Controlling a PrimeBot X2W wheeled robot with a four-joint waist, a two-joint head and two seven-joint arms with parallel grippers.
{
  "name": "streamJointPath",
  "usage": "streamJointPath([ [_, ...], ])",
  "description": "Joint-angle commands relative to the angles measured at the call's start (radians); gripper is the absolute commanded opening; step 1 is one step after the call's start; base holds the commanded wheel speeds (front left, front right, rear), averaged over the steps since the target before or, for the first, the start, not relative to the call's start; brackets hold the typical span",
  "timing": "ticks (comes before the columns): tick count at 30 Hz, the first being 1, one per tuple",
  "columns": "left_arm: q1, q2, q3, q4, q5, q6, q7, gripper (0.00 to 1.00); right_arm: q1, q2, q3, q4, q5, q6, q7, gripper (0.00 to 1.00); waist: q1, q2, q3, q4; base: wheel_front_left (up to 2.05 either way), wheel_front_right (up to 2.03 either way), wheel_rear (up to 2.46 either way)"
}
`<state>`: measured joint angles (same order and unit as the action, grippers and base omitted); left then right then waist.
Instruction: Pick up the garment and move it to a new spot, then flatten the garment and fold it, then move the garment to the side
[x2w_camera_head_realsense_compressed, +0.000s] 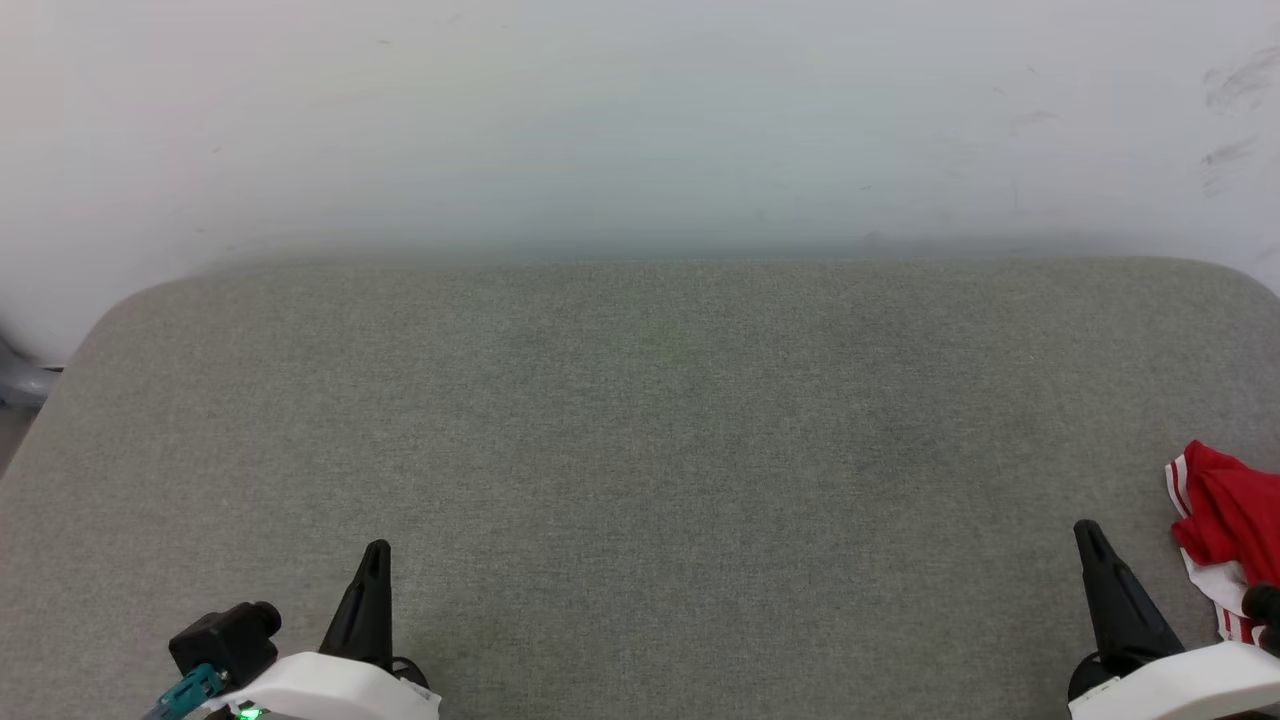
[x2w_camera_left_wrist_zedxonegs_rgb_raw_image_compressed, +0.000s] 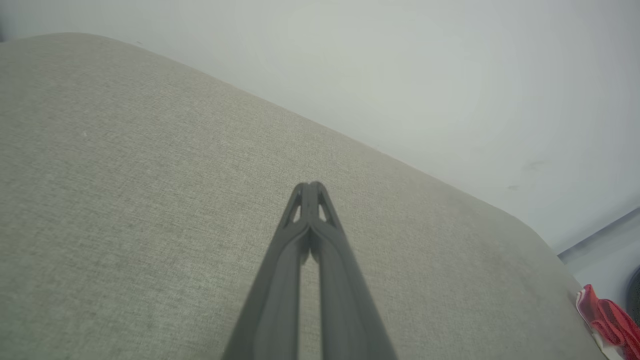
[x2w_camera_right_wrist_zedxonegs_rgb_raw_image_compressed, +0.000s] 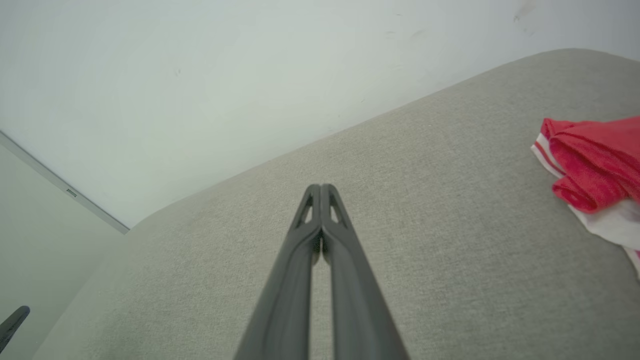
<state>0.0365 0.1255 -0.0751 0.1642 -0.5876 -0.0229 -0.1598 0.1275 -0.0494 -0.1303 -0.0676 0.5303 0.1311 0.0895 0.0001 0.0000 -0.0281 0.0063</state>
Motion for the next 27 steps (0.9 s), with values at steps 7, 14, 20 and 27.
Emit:
streamJointPath([
  [7, -0.043, -0.006, 0.03, -0.001, -0.134, -0.016, 0.034, 0.0, -0.052, -0.002, 0.002, 0.028, 0.144, 0.0, 0.003, 0.0, 0.0, 0.0, 0.002, 0.0, 0.0, 0.0, 0.0],
  [14, -0.055, -0.014, 0.047, 0.007, -0.231, -0.026, 0.06, 0.0, -0.074, -0.002, 0.004, 0.058, 0.245, 0.0, 0.005, 0.0, 0.0, 0.0, 0.005, -0.001, 0.0, 0.0, 0.0],
  [20, -0.064, -0.02, 0.062, 0.014, -0.307, -0.034, 0.081, 0.0, -0.09, -0.002, 0.005, 0.083, 0.326, 0.0, 0.007, 0.0, -0.0001, 0.0, 0.006, -0.001, 0.0, 0.0, 0.0],
  [27, -0.074, -0.025, 0.075, 0.021, -0.379, -0.042, 0.101, 0.0, -0.106, -0.002, 0.006, 0.106, 0.402, 0.0, 0.009, 0.0, -0.0001, 0.0, 0.008, -0.002, 0.0, 0.0, 0.0],
])
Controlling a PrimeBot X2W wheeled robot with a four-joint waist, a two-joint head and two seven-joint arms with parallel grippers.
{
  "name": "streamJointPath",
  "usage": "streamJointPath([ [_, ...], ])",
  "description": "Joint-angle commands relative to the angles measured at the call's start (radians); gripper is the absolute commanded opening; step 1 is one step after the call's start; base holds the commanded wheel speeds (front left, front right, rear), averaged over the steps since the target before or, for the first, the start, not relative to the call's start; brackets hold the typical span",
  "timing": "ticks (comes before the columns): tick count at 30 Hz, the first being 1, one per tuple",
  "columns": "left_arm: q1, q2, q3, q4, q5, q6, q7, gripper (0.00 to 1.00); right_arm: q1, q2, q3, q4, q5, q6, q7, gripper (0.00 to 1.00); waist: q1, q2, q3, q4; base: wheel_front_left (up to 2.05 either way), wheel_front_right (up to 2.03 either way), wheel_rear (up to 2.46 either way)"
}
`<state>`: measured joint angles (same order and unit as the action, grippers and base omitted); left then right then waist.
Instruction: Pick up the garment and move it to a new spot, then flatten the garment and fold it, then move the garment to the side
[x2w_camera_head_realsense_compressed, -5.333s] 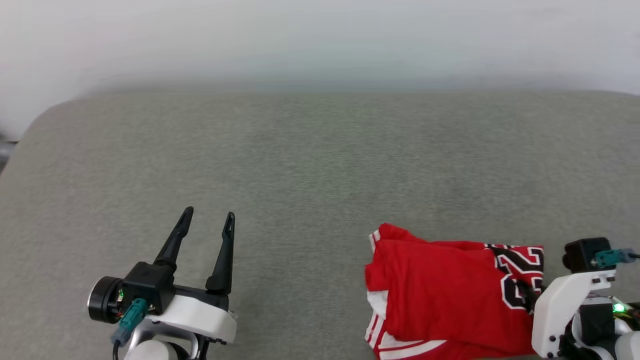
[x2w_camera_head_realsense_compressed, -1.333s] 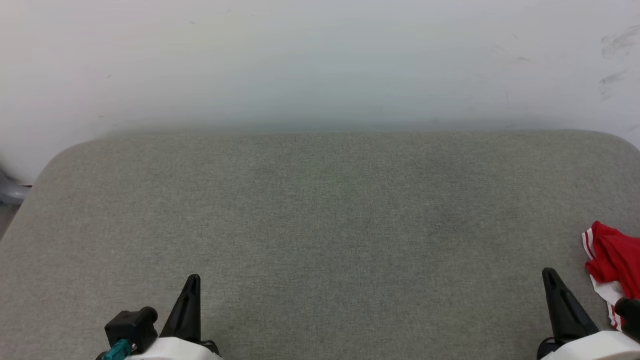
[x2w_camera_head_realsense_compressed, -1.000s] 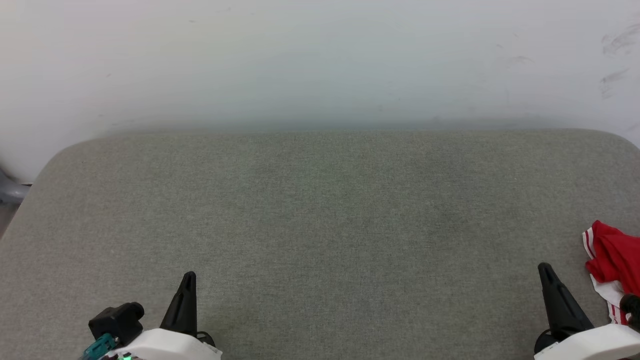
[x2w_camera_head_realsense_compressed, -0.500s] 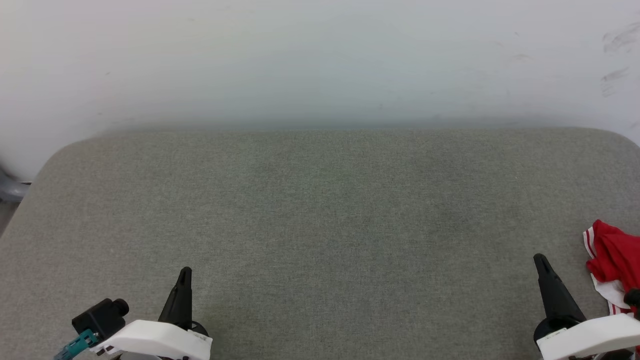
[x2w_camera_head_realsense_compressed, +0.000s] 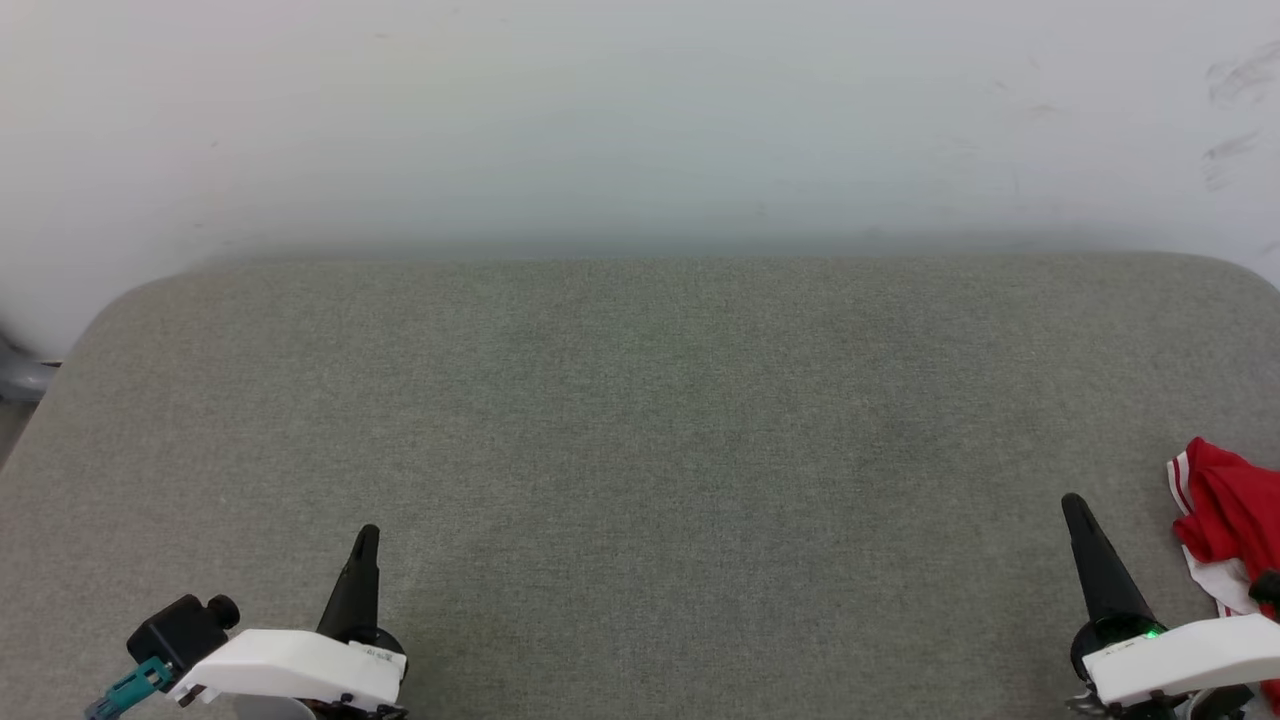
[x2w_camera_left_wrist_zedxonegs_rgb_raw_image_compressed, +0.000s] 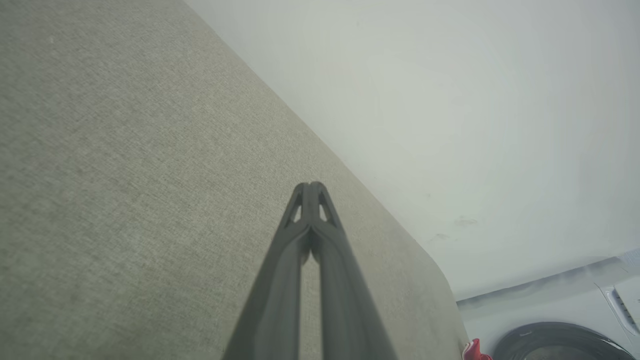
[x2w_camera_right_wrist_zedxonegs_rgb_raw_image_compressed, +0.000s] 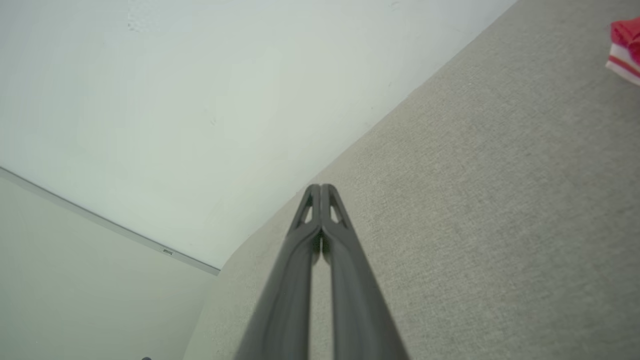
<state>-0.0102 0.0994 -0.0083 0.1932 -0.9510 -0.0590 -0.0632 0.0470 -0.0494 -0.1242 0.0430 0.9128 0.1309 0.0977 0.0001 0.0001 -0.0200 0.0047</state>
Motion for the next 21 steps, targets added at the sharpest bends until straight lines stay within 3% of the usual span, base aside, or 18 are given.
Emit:
streamJointPath([
  [1, -0.029, 0.0, 0.01, -0.007, -0.027, -0.008, 0.007, 0.0, -0.028, -0.002, 0.0, -0.001, 0.032, 0.0, 0.001, 0.0, -0.0001, -0.0001, 0.0, 0.0, 0.0, 0.0, 0.0],
  [21, -0.054, -0.017, 0.048, 0.012, -0.237, -0.031, 0.064, 0.0, -0.075, -0.002, 0.003, 0.067, 0.253, 0.0, 0.006, 0.0, -0.0001, -0.0001, 0.006, -0.001, 0.0, 0.0, 0.0],
])
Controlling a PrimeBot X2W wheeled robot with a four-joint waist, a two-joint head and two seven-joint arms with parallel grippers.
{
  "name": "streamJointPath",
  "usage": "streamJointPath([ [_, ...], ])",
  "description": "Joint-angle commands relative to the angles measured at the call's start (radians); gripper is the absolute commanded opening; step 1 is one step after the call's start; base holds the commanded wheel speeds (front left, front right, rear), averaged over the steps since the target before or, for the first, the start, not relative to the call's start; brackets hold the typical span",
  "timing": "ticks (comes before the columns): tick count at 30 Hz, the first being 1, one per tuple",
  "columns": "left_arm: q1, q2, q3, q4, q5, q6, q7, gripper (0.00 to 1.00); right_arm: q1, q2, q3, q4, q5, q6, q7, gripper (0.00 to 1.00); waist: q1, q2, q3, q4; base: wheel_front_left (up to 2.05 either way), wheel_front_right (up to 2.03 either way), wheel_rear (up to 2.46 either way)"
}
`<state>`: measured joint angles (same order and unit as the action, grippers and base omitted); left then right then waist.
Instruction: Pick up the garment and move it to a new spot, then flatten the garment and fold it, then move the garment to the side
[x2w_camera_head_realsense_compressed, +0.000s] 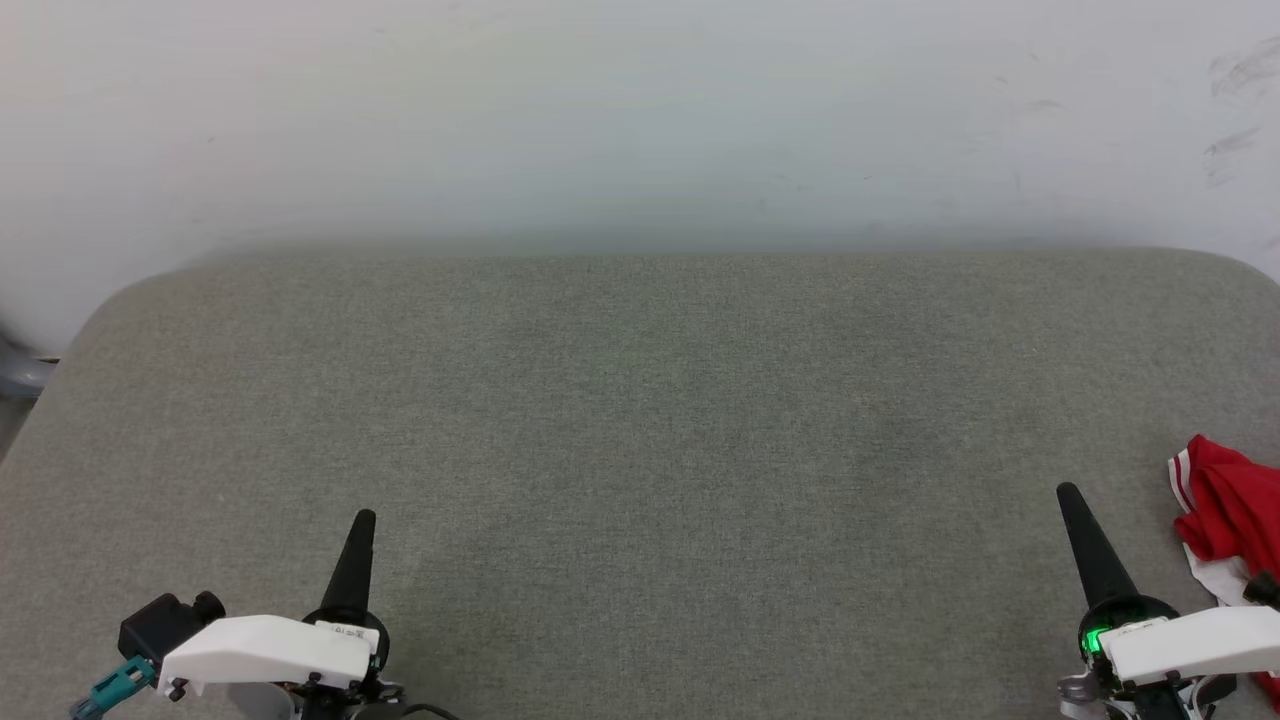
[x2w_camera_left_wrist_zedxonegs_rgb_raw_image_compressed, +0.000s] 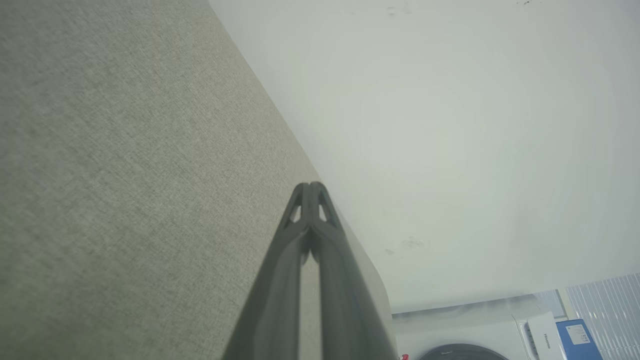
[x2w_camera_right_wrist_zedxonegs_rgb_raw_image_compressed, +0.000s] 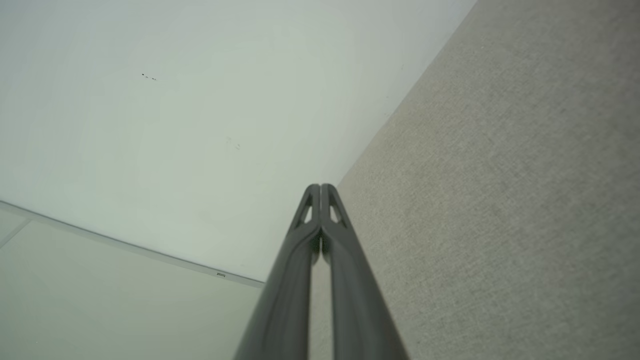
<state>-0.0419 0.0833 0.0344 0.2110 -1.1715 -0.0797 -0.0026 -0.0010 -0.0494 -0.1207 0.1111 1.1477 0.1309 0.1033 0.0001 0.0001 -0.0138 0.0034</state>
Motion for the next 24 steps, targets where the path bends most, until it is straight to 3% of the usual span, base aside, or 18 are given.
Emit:
streamJointPath([
  [1, -0.024, -0.001, 0.007, -0.005, -0.026, -0.012, 0.007, 0.0, -0.029, -0.002, 0.0, 0.002, 0.028, 0.0, 0.001, 0.0, -0.0001, -0.0001, 0.0, 0.0, 0.0, 0.0, 0.0],
  [24, -0.049, -0.016, 0.044, 0.014, -0.224, -0.031, 0.061, 0.0, -0.069, -0.002, 0.004, 0.066, 0.237, 0.0, 0.006, 0.0, -0.0001, -0.0001, 0.007, -0.001, 0.0, 0.0, 0.0],
])
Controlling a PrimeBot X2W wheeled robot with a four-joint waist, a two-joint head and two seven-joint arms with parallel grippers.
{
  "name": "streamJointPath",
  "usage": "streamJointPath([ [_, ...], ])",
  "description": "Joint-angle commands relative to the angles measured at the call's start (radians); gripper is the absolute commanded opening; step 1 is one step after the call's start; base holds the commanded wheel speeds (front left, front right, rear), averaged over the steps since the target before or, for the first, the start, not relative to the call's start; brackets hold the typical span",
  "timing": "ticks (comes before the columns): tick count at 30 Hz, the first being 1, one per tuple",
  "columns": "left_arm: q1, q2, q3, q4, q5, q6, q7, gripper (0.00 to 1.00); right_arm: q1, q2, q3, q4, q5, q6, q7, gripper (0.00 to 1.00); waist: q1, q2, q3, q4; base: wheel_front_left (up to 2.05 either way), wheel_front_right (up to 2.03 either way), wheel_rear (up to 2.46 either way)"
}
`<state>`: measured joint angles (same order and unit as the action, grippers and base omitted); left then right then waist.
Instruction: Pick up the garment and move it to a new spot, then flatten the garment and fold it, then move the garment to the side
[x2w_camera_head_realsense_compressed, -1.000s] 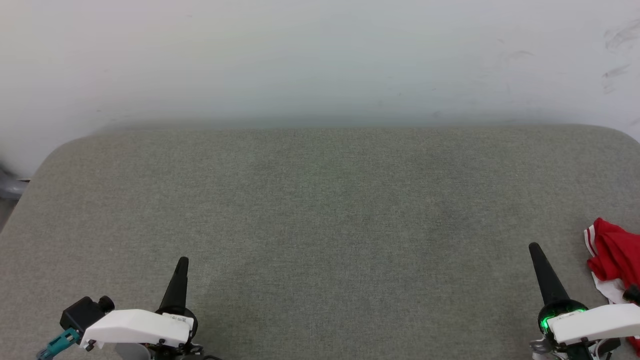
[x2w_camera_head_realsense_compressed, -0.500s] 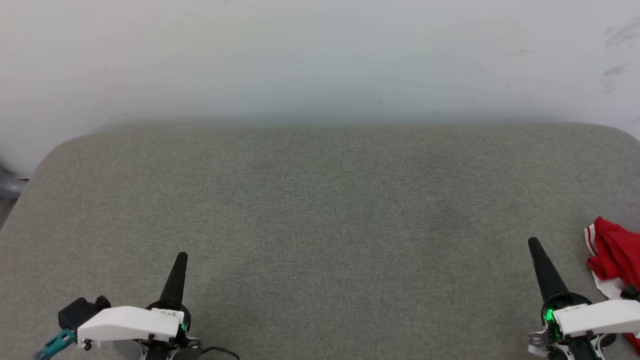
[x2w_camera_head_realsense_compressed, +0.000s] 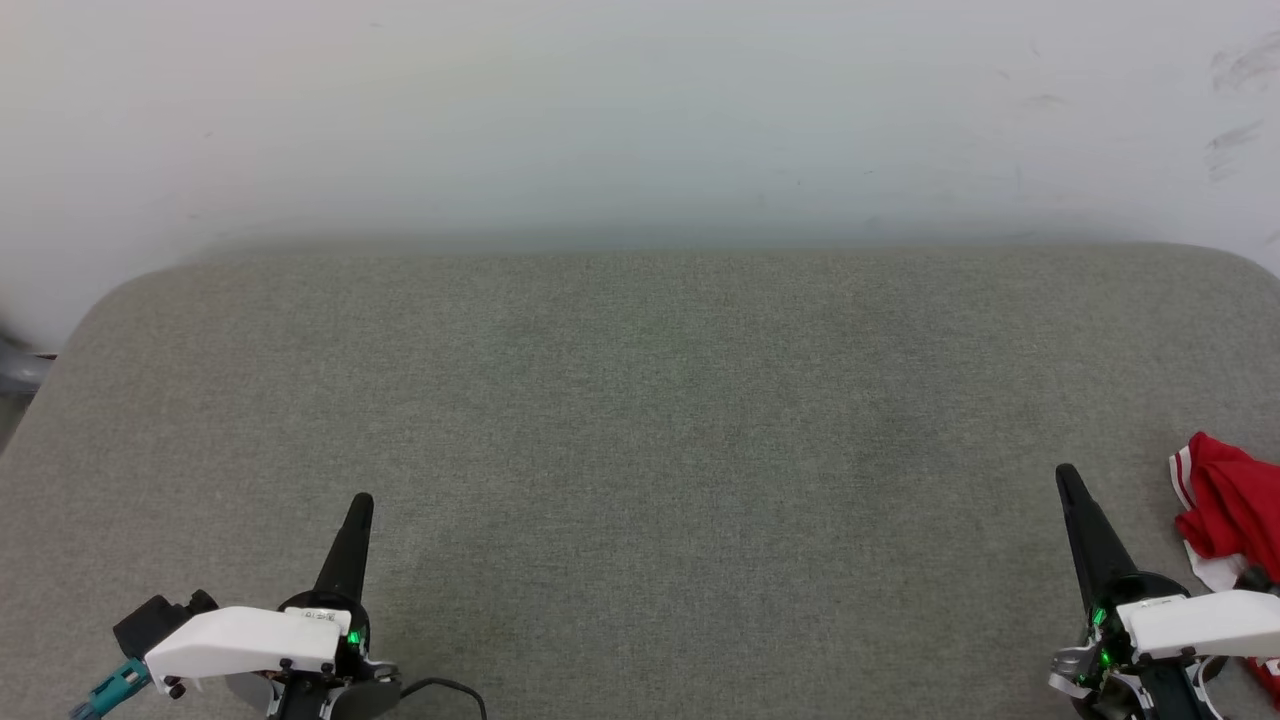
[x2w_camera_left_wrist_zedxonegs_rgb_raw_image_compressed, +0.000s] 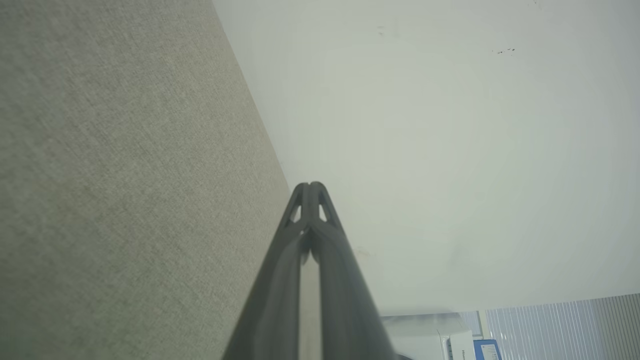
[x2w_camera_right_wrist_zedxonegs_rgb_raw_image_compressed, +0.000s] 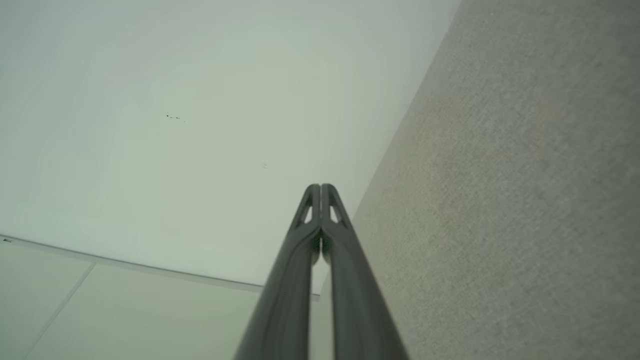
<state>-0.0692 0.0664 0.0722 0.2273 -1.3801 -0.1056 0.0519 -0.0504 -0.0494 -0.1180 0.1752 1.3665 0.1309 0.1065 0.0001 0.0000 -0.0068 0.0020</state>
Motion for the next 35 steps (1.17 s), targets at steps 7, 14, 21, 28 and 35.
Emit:
streamJointPath([
  [7, -0.027, -0.004, 0.016, 0.003, -0.068, -0.01, 0.02, 0.0, -0.032, -0.001, 0.002, 0.019, 0.074, 0.0, 0.004, 0.0, -0.0001, 0.0, 0.002, 0.0, 0.0, 0.0, 0.0],
  [14, -0.032, -0.008, 0.024, 0.008, -0.119, -0.017, 0.034, 0.0, -0.041, -0.001, 0.003, 0.036, 0.128, 0.0, 0.006, 0.0, -0.0001, 0.0, 0.004, -0.001, 0.0, 0.0, 0.0],
  [21, -0.038, -0.012, 0.033, 0.013, -0.167, -0.021, 0.048, 0.0, -0.053, -0.001, 0.004, 0.051, 0.177, 0.0, 0.006, 0.0, -0.0001, 0.0, 0.007, -0.001, 0.0, 0.0, 0.0],
  [28, -0.042, -0.016, 0.042, 0.017, -0.211, -0.027, 0.061, 0.0, -0.06, -0.001, 0.004, 0.067, 0.225, 0.0, 0.008, 0.0, -0.0001, 0.0, 0.009, -0.002, 0.0, 0.0, 0.0],
  [35, -0.045, -0.018, 0.045, 0.019, -0.232, -0.028, 0.067, 0.0, -0.066, -0.001, 0.005, 0.073, 0.248, 0.0, 0.008, 0.0, -0.0001, 0.0, 0.01, -0.002, 0.0, 0.0, 0.0],
])
